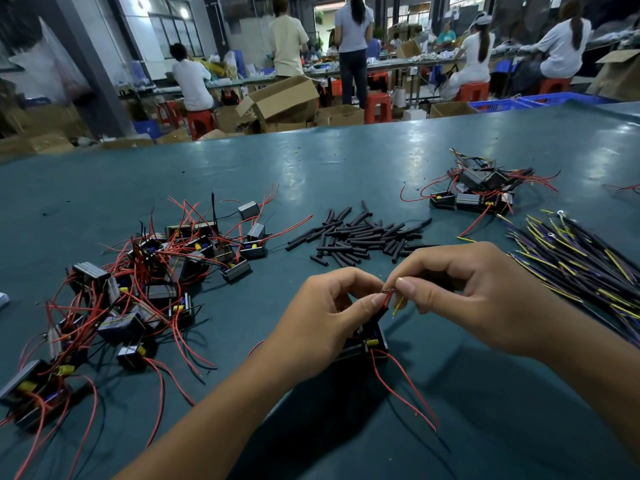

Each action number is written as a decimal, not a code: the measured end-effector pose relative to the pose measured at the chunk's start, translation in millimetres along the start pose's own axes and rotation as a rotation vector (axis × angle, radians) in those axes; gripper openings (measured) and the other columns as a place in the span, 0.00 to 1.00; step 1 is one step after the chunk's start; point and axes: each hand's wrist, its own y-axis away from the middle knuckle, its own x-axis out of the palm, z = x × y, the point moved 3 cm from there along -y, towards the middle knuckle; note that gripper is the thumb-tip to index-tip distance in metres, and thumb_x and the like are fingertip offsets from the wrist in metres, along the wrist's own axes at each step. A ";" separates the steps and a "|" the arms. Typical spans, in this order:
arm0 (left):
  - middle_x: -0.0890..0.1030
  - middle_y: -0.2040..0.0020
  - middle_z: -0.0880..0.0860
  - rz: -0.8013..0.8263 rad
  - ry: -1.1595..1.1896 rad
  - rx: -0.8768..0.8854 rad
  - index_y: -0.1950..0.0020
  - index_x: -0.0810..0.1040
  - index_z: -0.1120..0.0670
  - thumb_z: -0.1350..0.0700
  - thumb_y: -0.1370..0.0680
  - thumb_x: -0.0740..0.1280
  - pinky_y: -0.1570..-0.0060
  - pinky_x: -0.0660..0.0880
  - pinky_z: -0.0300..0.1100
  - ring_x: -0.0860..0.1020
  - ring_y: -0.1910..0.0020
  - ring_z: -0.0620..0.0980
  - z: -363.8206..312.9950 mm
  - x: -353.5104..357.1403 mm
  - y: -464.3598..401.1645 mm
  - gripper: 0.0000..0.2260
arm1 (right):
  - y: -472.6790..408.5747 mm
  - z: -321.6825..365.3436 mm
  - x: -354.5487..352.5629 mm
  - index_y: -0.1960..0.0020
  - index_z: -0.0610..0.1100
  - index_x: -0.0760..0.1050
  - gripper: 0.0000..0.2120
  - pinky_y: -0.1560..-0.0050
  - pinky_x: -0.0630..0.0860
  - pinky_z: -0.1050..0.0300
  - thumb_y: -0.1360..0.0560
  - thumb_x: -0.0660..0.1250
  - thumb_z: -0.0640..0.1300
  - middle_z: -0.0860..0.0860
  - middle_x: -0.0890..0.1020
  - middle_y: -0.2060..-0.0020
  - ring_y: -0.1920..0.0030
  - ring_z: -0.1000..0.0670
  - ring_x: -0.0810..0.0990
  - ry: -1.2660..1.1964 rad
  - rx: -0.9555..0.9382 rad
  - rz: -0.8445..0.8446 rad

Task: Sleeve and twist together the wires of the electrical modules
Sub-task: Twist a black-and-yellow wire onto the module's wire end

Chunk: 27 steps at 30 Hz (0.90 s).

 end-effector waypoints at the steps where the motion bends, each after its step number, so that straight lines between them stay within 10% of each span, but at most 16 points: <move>1: 0.77 0.68 0.40 -0.014 0.012 0.009 0.50 0.82 0.50 0.54 0.20 0.70 0.70 0.66 0.30 0.69 0.71 0.39 0.2 0.0 0.5 0.02 | -0.2 -0.2 -0.3 0.52 0.52 0.82 0.06 0.62 0.76 0.48 0.23 0.67 0.49 0.50 0.84 0.63 0.65 0.48 0.79 -0.051 0.018 0.006; 5: 0.78 0.65 0.40 -0.103 -0.082 0.044 0.53 0.81 0.48 0.53 0.23 0.74 0.70 0.66 0.30 0.70 0.72 0.39 -1.6 -0.5 -0.1 0.03 | 0.2 1.4 -0.5 0.48 0.53 0.78 0.04 0.60 0.76 0.45 0.23 0.68 0.48 0.48 0.86 0.61 0.64 0.44 0.79 -0.179 0.082 0.047; 13: 0.76 0.66 0.32 -0.022 -0.218 -0.032 0.49 0.75 0.43 0.49 0.28 0.78 0.71 0.63 0.30 0.65 0.72 0.41 6.5 -10.6 1.7 0.15 | 1.0 -2.7 -3.3 0.50 0.40 0.78 0.05 0.63 0.71 0.72 0.21 0.65 0.34 0.47 0.85 0.64 0.68 0.57 0.78 -0.315 0.259 0.162; 22: 0.79 0.47 0.36 -0.082 -0.515 -0.002 0.33 0.74 0.47 0.46 0.22 0.71 0.63 0.65 0.28 0.71 0.66 0.26 7.2 6.0 -13.4 0.19 | 1.4 1.0 -3.5 0.59 0.48 0.81 0.04 0.68 0.70 0.64 0.28 0.68 0.46 0.44 0.84 0.65 0.68 0.54 0.76 -0.327 0.400 0.250; 27: 0.78 0.58 0.40 -0.170 -0.379 0.033 0.35 0.76 0.49 0.51 0.19 0.67 0.67 0.67 0.30 0.74 0.70 0.41 5.0 6.4 -13.0 0.13 | 2.8 -3.7 -1.5 0.60 0.43 0.81 0.06 0.73 0.66 0.65 0.24 0.71 0.39 0.40 0.83 0.66 0.71 0.53 0.73 -0.416 0.524 0.216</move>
